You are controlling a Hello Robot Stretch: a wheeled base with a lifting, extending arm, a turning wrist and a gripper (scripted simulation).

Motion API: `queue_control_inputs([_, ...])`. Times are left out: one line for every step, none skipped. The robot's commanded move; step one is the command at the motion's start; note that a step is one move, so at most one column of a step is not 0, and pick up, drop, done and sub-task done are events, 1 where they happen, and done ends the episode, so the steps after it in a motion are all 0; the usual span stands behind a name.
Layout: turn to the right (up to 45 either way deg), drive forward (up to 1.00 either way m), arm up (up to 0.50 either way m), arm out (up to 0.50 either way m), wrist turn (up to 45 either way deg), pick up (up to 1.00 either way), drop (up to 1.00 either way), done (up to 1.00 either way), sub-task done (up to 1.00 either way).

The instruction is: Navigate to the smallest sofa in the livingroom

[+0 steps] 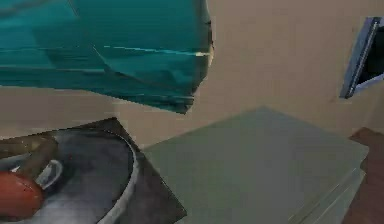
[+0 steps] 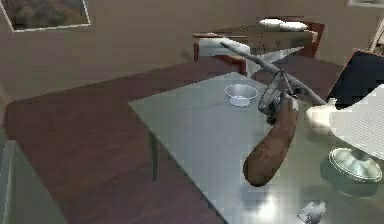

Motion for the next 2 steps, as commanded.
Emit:
queue_control_inputs([-45.0,0.00,0.00,0.00,0.0,0.00,0.00,0.00,0.00])
queue_control_inputs([-45.0,0.00,0.00,0.00,0.0,0.00,0.00,0.00,0.00])
